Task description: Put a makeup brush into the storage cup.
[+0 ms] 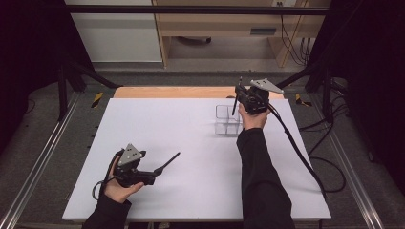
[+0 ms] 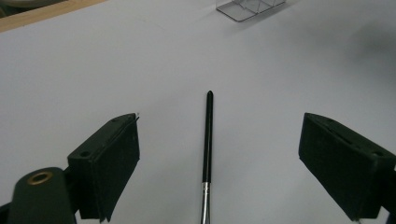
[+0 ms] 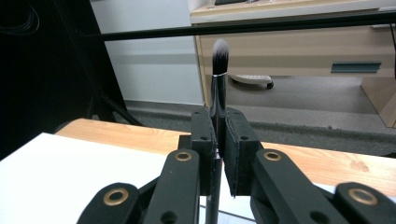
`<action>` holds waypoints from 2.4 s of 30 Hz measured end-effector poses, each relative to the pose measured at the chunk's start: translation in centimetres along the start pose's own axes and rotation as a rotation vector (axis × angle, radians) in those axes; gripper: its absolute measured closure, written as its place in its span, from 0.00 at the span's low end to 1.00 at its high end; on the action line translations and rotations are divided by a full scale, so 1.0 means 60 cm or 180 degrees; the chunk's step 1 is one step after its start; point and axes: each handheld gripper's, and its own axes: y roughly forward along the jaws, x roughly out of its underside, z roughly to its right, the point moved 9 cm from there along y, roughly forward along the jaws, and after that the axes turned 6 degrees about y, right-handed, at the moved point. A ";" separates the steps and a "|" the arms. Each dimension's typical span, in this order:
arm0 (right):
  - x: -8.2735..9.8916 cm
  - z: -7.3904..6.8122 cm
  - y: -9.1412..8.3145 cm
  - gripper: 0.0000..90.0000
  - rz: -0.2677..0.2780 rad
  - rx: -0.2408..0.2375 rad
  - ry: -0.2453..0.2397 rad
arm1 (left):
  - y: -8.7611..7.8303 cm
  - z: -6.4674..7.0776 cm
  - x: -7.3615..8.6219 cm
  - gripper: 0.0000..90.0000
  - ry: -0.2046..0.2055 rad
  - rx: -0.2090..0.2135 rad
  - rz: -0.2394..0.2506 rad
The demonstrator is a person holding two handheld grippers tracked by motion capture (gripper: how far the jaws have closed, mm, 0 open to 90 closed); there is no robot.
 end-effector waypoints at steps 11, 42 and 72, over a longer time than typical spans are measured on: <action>0.020 0.004 0.009 0.93 -0.0076 0.0014 0.0014 | -0.001 0.000 0.000 0.13 0.0002 -0.0002 0.0006; 0.090 0.016 0.025 0.93 -0.0312 0.0031 0.0052 | 0.001 0.000 0.001 0.13 0.0014 -0.0008 -0.0013; 0.125 0.021 -0.013 0.72 -0.0512 -0.0056 0.0061 | 0.006 0.002 0.004 0.13 0.0035 -0.0015 -0.0061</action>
